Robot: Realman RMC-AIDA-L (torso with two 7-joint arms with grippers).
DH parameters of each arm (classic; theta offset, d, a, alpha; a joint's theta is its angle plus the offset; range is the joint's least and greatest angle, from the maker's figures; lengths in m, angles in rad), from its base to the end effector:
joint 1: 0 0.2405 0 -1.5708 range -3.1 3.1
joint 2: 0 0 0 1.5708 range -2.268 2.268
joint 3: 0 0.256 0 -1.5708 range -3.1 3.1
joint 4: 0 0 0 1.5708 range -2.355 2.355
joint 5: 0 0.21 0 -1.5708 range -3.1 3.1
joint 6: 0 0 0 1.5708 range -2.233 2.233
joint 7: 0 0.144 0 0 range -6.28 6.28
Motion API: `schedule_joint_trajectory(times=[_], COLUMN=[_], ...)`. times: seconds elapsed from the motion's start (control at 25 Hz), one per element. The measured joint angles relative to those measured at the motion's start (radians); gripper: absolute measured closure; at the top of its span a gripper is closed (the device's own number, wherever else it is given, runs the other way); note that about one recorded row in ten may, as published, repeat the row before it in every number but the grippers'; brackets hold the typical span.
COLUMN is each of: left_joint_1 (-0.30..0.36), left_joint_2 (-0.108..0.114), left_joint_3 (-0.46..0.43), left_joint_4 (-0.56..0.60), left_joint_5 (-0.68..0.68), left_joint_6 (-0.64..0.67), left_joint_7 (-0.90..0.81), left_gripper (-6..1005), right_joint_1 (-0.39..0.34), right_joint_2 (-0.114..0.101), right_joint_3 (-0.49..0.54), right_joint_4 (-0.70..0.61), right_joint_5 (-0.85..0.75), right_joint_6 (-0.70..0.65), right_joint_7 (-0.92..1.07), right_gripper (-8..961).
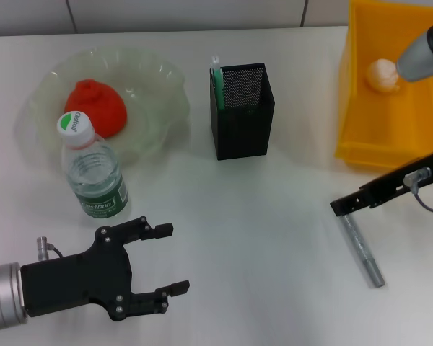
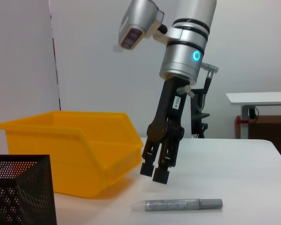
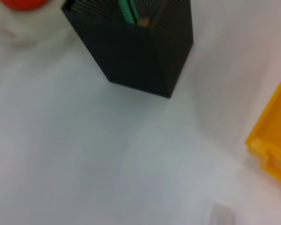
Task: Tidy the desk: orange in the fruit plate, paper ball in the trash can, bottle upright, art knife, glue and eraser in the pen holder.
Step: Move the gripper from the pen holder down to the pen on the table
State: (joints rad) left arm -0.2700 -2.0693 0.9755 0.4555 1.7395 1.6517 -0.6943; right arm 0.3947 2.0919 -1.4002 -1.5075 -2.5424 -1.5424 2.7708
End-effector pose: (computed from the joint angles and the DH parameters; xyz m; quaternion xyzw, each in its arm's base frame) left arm -0.3038 0.2228 -0.0427 -0.9496 -0.0386 -0.2832 0.1285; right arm 0.2067 0.3211 0.0082 -0.8625 0.4520 -0.1151 0.1964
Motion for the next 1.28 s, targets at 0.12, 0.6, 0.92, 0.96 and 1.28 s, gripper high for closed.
schedule_joint_trajectory(times=[0.12, 0.6, 0.92, 0.96, 1.28], left_joint_1=[0.000, -0.008, -0.005, -0.005, -0.003], left_joint_2=[0.000, 0.000, 0.000, 0.000, -0.001], left_joint_3=[0.000, 0.000, 0.000, 0.000, 0.005], left_joint_4=[0.000, 0.000, 0.000, 0.000, 0.000], left_joint_5=[0.000, 0.000, 0.000, 0.000, 0.001], left_joint_6=[0.000, 0.001, 0.000, 0.000, -0.004], left_joint_7=[0.000, -0.001, -0.001, -0.001, 0.001], left_gripper=[202, 201, 201, 201, 201], right_joint_1=[0.010, 0.055, 0.068, 0.068, 0.090], right_joint_2=[-0.002, -0.006, -0.005, -0.005, -0.006], right_joint_3=[-0.016, -0.086, -0.099, -0.099, -0.149], right_joint_4=[0.054, 0.169, 0.194, 0.194, 0.210], right_joint_5=[-0.002, -0.003, -0.017, -0.017, -0.045], right_joint_6=[0.028, 0.084, 0.087, 0.087, 0.088], right_joint_7=[0.001, 0.011, 0.013, 0.013, 0.019], right_gripper=[170, 223, 408, 438, 693])
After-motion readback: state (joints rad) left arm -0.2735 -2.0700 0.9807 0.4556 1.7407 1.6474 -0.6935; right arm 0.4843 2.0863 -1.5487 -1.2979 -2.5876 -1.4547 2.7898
